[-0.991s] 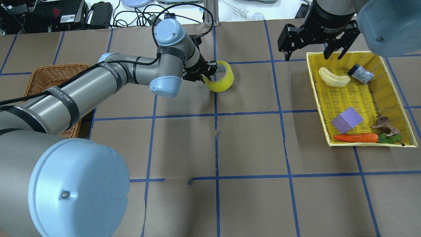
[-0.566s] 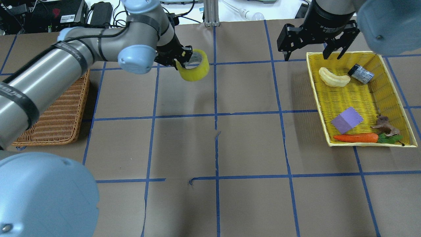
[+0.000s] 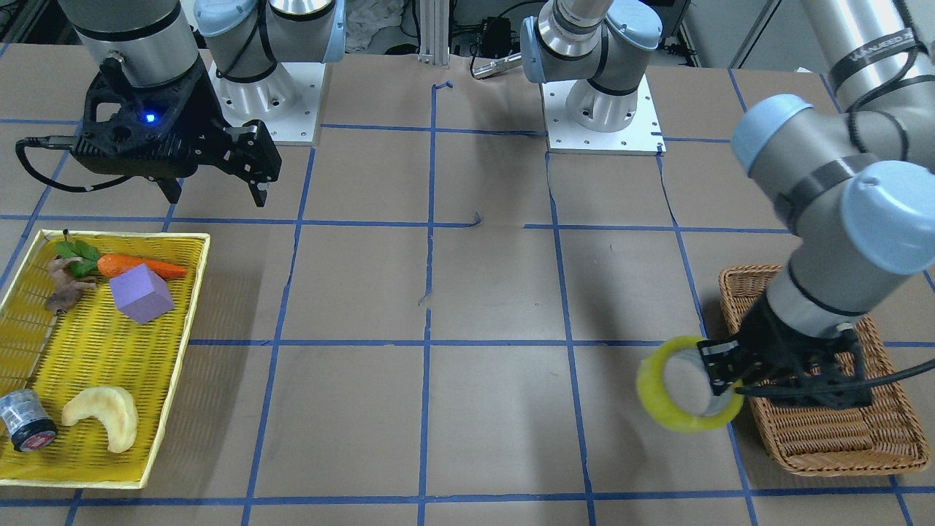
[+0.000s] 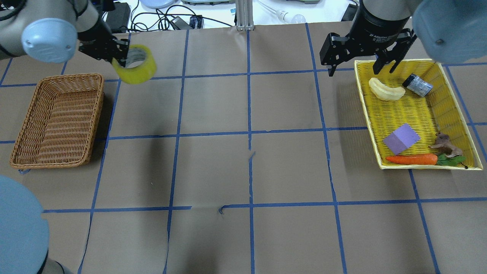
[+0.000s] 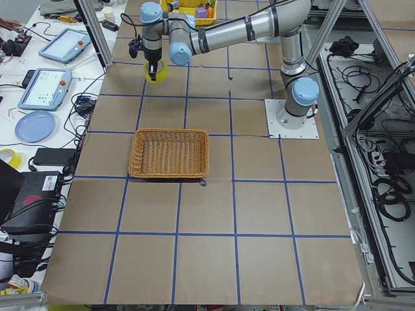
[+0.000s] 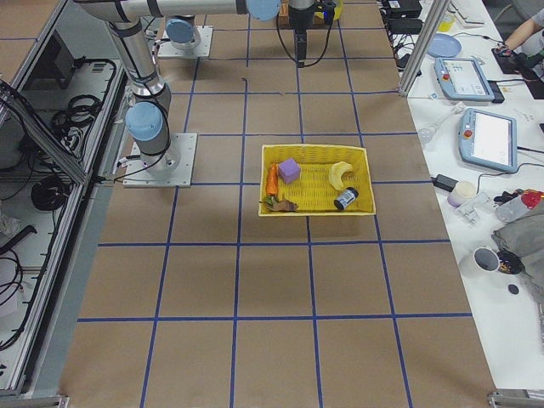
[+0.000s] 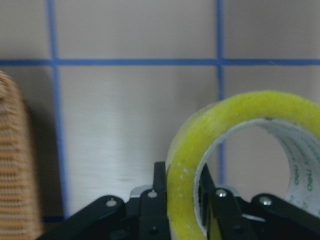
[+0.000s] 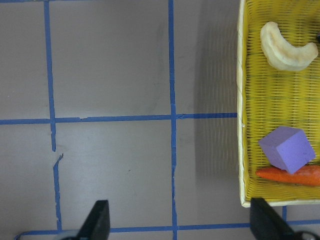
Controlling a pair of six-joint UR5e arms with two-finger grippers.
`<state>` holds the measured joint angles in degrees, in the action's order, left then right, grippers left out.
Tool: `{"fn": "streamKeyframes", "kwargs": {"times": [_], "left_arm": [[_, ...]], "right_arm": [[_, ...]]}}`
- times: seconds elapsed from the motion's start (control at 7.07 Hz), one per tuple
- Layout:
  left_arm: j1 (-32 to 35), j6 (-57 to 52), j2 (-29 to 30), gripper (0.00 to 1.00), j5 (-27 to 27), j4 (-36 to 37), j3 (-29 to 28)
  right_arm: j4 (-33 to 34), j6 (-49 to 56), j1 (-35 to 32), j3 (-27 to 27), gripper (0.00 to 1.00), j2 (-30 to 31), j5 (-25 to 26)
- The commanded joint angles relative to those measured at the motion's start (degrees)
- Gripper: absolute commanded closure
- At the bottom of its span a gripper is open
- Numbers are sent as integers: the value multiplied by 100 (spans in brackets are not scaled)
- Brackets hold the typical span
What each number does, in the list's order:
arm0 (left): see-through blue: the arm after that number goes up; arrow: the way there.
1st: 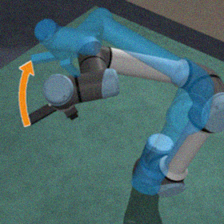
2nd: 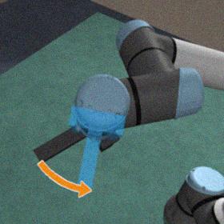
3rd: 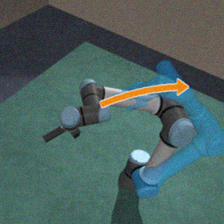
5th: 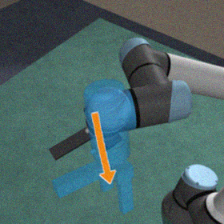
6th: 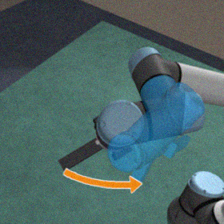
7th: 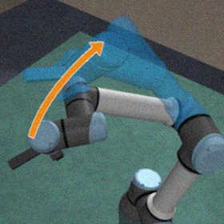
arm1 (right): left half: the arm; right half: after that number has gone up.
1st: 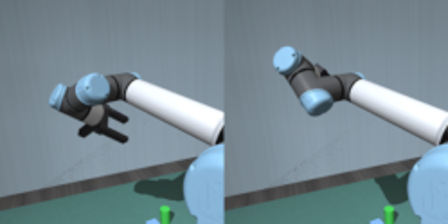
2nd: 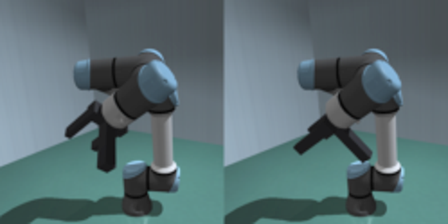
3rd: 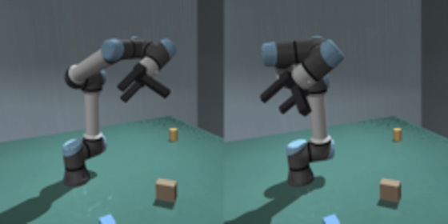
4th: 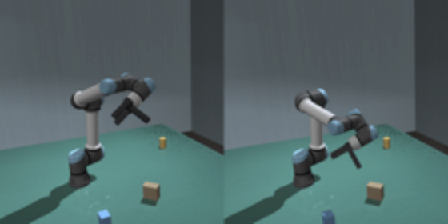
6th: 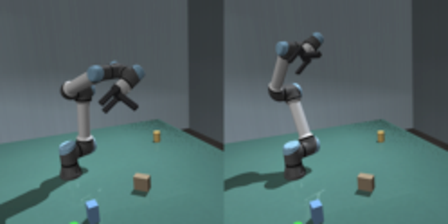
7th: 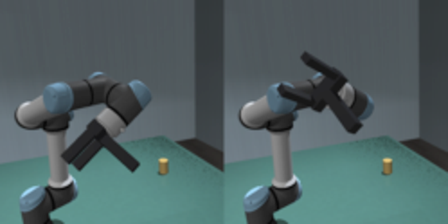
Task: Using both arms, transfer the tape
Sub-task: 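Carry the tape roll with the left gripper over the wicker basket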
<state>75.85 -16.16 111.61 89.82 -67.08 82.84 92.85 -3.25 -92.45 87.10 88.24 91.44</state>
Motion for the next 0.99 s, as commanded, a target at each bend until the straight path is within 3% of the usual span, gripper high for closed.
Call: {"fn": "streamKeyframes", "kwargs": {"times": [0.0,0.42,0.71,0.85], "left_arm": [[-1382,-1709,105,100,-17,37,31],[-2292,-2471,343,100,-70,134,565],[-2355,-2445,501,100,-70,423,707],[-2355,-2462,528,30,-61,468,646]], "right_arm": [[-21,0,-19,17,0,0,6],[-13,0,-19,17,0,-9,-3],[-21,-9,-19,8,0,0,49],[-22,-9,-19,8,0,0,32]]}}
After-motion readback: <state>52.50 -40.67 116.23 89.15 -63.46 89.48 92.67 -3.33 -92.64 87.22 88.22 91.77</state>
